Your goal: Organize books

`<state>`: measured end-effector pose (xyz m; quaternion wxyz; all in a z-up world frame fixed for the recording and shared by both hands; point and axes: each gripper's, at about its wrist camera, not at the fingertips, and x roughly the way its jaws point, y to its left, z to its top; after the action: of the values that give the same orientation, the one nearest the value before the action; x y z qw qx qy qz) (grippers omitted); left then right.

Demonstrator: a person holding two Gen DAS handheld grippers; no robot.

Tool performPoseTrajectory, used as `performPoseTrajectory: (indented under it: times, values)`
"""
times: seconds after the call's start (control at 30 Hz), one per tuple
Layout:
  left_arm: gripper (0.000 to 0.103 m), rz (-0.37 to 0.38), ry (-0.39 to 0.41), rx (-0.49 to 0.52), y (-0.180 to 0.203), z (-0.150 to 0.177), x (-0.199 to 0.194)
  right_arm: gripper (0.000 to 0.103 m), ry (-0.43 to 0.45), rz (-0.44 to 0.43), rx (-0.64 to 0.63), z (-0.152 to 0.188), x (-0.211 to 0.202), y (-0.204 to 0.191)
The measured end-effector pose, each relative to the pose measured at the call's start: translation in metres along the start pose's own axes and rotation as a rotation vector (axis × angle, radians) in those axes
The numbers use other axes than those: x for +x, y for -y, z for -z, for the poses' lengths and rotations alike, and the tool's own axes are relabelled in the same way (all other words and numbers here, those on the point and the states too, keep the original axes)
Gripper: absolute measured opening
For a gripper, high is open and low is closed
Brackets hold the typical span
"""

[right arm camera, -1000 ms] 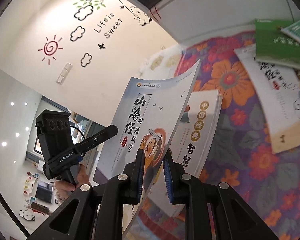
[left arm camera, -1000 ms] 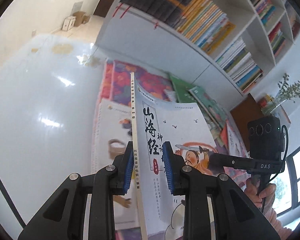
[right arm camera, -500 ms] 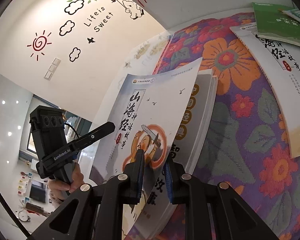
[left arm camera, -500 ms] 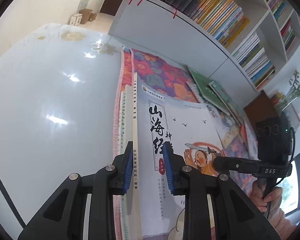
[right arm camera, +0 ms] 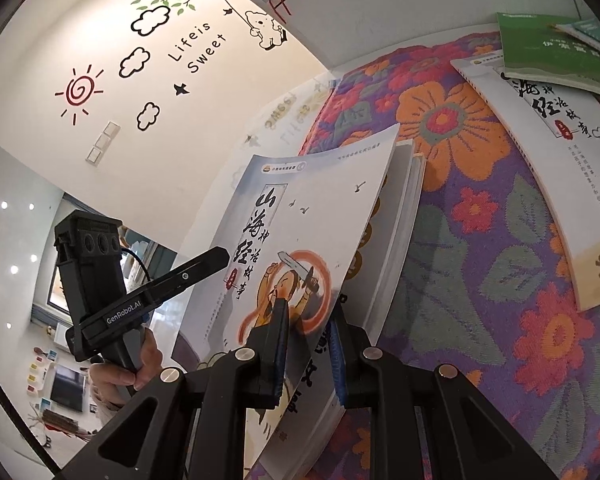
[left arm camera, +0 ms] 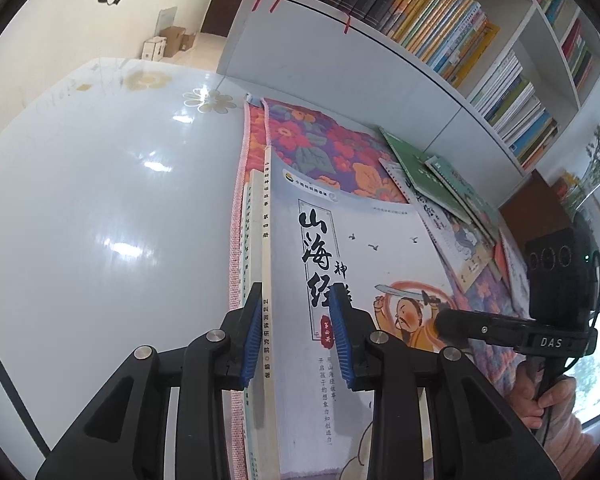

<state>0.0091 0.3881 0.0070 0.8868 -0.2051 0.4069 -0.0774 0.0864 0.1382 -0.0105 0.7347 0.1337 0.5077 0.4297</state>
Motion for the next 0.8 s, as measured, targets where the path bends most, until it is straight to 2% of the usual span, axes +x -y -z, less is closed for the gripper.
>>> performPoseTrajectory:
  times: [0.17,0.3,0.53,0.67,0.73,0.8]
  values:
    - [0.029,-0.041,0.003,0.022,0.005,0.000,0.001,0.019,-0.001,0.015,-0.008,0.000,0.000,-0.004]
    - [0.030,-0.112,0.007,0.043,0.005,0.000,0.001,0.019,-0.003,0.033,-0.009,0.000,0.000,-0.006]
    - [0.030,-0.116,-0.001,0.039,0.002,0.000,0.005,0.019,-0.011,0.071,-0.016,0.000,-0.001,-0.010]
    - [0.030,-0.133,-0.004,0.051,0.004,0.002,0.007,0.019,-0.003,0.133,-0.010,0.000,-0.006,-0.011]
    - [0.031,-0.136,-0.001,0.056,0.005,0.003,0.008,0.019,0.010,0.195,-0.008,-0.002,-0.009,-0.010]
    - [0.031,-0.144,0.002,0.051,0.004,0.003,0.007,0.019,0.013,0.207,-0.004,-0.004,-0.010,-0.006]
